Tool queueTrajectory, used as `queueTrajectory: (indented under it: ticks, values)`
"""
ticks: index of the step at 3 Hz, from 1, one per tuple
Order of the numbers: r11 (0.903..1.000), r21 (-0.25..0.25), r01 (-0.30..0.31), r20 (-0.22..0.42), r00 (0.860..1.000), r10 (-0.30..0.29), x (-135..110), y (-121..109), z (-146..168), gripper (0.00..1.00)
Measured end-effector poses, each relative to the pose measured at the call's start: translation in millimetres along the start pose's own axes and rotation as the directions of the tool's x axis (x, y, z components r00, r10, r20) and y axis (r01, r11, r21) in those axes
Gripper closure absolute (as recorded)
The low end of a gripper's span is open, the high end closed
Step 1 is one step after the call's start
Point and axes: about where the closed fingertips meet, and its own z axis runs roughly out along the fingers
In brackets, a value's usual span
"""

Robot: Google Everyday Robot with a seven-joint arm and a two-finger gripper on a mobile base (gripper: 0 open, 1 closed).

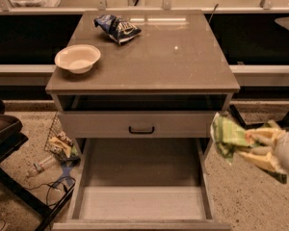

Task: Place green jalapeno chip bag into middle drawer

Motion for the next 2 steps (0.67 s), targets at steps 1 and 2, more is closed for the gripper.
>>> queueTrajectory:
  ticks: [1,2]
  values:
    - [0.9824,-0.179,0.053,-0.026,0.998,-0.058,26.4,60.2,39.2,1.0]
    - [0.9816,-0.184,0.052,-0.024,0.998,-0.057,27.2,61.1,43.2,1.0]
